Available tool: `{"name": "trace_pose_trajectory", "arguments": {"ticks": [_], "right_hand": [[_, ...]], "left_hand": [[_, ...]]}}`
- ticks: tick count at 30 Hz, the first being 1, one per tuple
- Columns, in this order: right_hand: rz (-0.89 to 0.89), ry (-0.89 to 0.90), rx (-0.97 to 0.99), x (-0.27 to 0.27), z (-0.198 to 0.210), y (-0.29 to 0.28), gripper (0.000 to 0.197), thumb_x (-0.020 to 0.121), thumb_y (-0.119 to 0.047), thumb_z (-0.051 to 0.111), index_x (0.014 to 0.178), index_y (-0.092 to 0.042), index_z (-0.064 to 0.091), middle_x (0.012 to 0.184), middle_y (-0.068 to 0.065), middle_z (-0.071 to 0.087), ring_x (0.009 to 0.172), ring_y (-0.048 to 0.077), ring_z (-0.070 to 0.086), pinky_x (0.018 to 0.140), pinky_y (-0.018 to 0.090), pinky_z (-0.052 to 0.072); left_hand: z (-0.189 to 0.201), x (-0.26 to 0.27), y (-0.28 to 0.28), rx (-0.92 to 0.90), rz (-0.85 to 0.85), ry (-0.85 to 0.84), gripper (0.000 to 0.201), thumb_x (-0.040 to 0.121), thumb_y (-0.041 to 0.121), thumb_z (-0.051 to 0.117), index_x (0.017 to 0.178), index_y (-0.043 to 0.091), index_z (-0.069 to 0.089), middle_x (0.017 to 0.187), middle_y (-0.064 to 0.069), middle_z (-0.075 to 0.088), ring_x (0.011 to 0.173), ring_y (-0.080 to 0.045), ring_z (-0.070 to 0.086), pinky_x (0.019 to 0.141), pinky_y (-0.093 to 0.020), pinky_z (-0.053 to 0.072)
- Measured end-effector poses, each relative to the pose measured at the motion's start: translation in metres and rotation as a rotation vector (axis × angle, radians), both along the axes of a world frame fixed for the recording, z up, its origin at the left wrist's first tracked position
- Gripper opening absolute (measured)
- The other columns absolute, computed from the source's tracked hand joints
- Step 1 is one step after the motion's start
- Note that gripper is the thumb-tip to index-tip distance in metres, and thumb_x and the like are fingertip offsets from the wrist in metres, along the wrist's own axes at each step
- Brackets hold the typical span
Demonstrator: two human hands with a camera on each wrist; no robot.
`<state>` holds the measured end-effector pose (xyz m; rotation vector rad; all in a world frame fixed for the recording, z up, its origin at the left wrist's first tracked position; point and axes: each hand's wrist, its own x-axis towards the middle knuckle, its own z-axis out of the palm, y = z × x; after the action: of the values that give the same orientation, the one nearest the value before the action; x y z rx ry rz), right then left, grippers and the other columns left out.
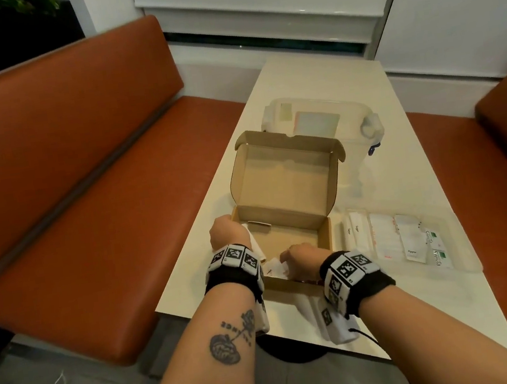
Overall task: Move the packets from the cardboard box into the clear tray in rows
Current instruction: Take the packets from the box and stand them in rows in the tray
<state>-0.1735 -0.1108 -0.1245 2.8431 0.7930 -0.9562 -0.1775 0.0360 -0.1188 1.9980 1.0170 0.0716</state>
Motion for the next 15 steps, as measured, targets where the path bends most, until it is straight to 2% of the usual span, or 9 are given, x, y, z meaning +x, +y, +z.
{"name": "trace_pose_trajectory", "arguments": {"ticks": [2,3,5,6,8,10,12,14,15], "right_hand": [[0.040,-0.036,-0.034,-0.002,0.001,-0.002,0.040,0.094,-0.031,0.050,0.135,-0.026,0.049,0.131,0.010,0.045,0.123,0.032,0.037,0.101,0.039,0.036],[0.037,-0.038,-0.024,-0.003,0.002,-0.004,0.039,0.094,-0.032,0.050,0.133,-0.027,0.051,0.129,0.009,0.044,0.122,0.032,0.037,0.101,0.039,0.036],[0.027,-0.021,0.014,-0.004,0.006,-0.004,0.037,0.094,-0.029,0.052,0.130,-0.023,0.054,0.127,0.010,0.043,0.118,0.032,0.046,0.099,0.036,0.039],[0.022,-0.004,0.033,-0.005,0.008,-0.005,0.038,0.093,-0.026,0.053,0.131,-0.020,0.053,0.128,0.011,0.044,0.116,0.031,0.049,0.098,0.034,0.040],[0.007,0.019,0.067,-0.005,0.011,-0.007,0.039,0.093,-0.020,0.053,0.132,-0.017,0.052,0.131,0.011,0.049,0.117,0.028,0.051,0.097,0.031,0.041],[-0.033,0.031,0.111,-0.006,0.011,-0.009,0.042,0.092,-0.019,0.056,0.133,-0.016,0.051,0.131,0.009,0.053,0.119,0.026,0.051,0.096,0.030,0.041],[-0.099,0.051,0.155,-0.005,0.011,-0.011,0.043,0.089,-0.018,0.061,0.131,-0.015,0.054,0.127,0.006,0.057,0.112,0.023,0.055,0.088,0.026,0.044],[-0.190,0.083,0.209,-0.003,0.011,-0.014,0.042,0.085,-0.017,0.067,0.126,-0.014,0.058,0.112,0.005,0.062,0.092,0.020,0.060,0.072,0.021,0.048],[-0.236,0.093,0.250,-0.002,0.012,-0.015,0.042,0.083,-0.018,0.070,0.123,-0.012,0.060,0.103,0.005,0.063,0.080,0.018,0.059,0.065,0.021,0.048]], "left_hand": [[-0.001,0.000,-0.001,0.003,0.006,-0.012,0.021,0.087,-0.004,0.043,0.078,0.005,0.059,0.092,-0.020,0.064,0.071,-0.030,0.047,0.063,-0.032,0.037],[-0.002,0.000,-0.002,0.004,0.012,-0.023,0.021,0.088,-0.003,0.043,0.083,0.002,0.062,0.099,-0.020,0.066,0.076,-0.034,0.054,0.065,-0.035,0.043],[-0.003,0.000,-0.002,0.011,0.018,-0.027,0.026,0.089,-0.002,0.042,0.096,-0.001,0.067,0.107,-0.021,0.066,0.094,-0.038,0.062,0.077,-0.040,0.051],[-0.003,0.000,-0.002,0.016,0.015,-0.027,0.026,0.089,-0.003,0.042,0.093,0.000,0.067,0.108,-0.022,0.066,0.095,-0.038,0.062,0.075,-0.039,0.051],[-0.004,0.001,-0.002,0.032,0.008,-0.020,0.025,0.086,-0.005,0.042,0.067,0.005,0.054,0.107,-0.024,0.065,0.084,-0.037,0.061,0.057,-0.031,0.040],[-0.005,0.002,-0.002,0.040,0.014,-0.017,0.032,0.085,-0.007,0.043,0.058,0.010,0.039,0.102,-0.025,0.065,0.074,-0.035,0.057,0.054,-0.027,0.026],[-0.004,0.001,-0.001,0.018,0.027,-0.018,0.032,0.084,-0.008,0.043,0.057,0.009,0.037,0.083,-0.023,0.061,0.058,-0.026,0.037,0.049,-0.024,0.020],[-0.004,0.000,-0.001,-0.008,0.030,-0.015,0.033,0.083,-0.009,0.042,0.056,0.010,0.036,0.062,-0.011,0.042,0.054,-0.022,0.025,0.049,-0.024,0.019],[-0.005,0.000,0.001,-0.027,0.031,-0.013,0.033,0.082,-0.010,0.042,0.056,0.009,0.038,0.059,-0.007,0.036,0.056,-0.023,0.026,0.051,-0.025,0.021]]}}
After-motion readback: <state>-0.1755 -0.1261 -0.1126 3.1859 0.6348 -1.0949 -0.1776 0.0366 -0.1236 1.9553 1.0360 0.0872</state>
